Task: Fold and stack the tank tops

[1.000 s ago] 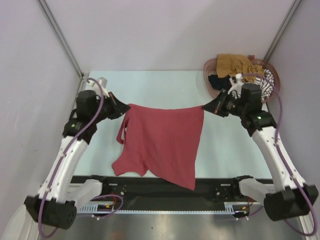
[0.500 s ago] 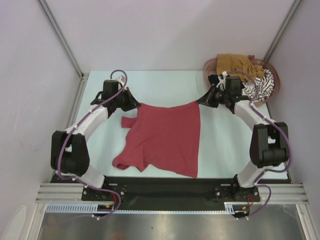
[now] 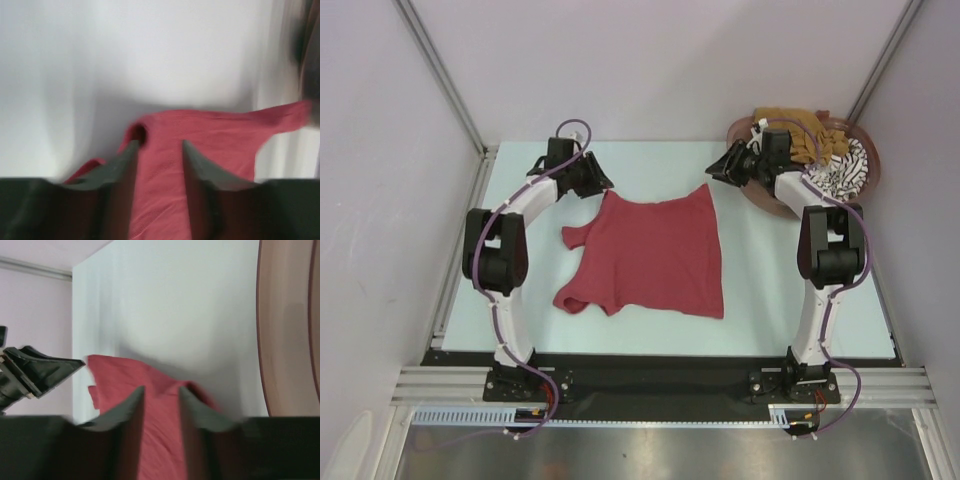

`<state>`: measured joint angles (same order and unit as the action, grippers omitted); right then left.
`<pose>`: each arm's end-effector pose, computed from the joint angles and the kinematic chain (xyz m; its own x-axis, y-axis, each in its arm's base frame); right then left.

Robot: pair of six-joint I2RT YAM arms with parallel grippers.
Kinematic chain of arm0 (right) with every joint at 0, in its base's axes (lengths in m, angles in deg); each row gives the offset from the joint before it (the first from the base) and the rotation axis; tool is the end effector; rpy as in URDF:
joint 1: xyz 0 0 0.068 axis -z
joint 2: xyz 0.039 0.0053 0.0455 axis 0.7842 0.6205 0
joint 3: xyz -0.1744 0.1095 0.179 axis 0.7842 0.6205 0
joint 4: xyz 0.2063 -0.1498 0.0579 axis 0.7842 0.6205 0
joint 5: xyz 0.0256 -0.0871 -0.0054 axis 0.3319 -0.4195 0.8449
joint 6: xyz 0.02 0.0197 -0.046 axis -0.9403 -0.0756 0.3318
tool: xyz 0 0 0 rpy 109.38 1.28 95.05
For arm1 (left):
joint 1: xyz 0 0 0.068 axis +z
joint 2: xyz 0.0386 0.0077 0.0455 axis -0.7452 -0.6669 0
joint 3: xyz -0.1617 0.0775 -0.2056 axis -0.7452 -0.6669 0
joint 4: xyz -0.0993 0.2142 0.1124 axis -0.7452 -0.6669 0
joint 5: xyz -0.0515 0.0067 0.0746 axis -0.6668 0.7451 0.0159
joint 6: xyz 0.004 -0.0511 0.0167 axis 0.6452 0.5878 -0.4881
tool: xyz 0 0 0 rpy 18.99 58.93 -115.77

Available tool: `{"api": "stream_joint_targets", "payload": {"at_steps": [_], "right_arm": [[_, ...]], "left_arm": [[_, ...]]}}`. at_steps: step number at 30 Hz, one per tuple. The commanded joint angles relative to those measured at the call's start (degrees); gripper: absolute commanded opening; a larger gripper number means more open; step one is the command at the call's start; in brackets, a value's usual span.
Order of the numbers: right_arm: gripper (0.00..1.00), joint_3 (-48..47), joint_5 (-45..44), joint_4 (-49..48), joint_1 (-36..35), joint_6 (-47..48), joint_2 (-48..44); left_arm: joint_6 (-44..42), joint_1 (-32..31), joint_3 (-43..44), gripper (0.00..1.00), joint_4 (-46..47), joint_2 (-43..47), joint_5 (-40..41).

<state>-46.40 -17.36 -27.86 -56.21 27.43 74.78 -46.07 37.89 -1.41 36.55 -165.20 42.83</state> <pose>0.4691 0.0575 0.2259 -0.7509 0.4131 -0.5152 -0.1327 0.6698 0.7305 0.4455 -0.0920 0.2269 -0.7585 -0.3717 -0.5352 -0.0010 0.8220 -0.5695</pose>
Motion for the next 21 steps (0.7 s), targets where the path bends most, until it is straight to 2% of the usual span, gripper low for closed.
{"api": "stream_joint_targets", "payload": {"at_steps": [1,3,5,7,11,14,21], "right_arm": [[0.45,-4.9,-2.3,-2.4,0.2,0.0,1.6],[0.54,-5.4,-3.3,-2.2,0.2,0.2,1.1],[0.57,-4.6,-3.4,-2.0,0.2,1.0,-1.1],[0.59,-1.6,-4.2,-2.0,0.1,1.5,-3.3],[0.56,6.4,-4.2,-2.9,0.0,2.5,-9.8],[0.55,14.8,-4.7,-2.8,-0.5,3.1,-16.2],[0.51,31.3,-14.9,4.4,-6.1,7.3,-32.0]], "left_arm": [[-0.8,0.7,4.9,0.52,1.8,-1.8,2.2],[-1.4,0.7,4.9,0.69,1.6,-0.4,5.0],[-1.5,0.8,3.5,0.8,1.7,3.1,7.1],[-1.8,0.9,2.3,0.85,0.7,5.4,9.0],[-2.0,1.0,-0.9,0.86,-3.0,10.8,12.2],[-1.8,1.1,-7.0,0.85,-3.8,16.3,14.5],[-0.6,1.8,-19.8,0.86,-6.1,23.6,20.1]]}}
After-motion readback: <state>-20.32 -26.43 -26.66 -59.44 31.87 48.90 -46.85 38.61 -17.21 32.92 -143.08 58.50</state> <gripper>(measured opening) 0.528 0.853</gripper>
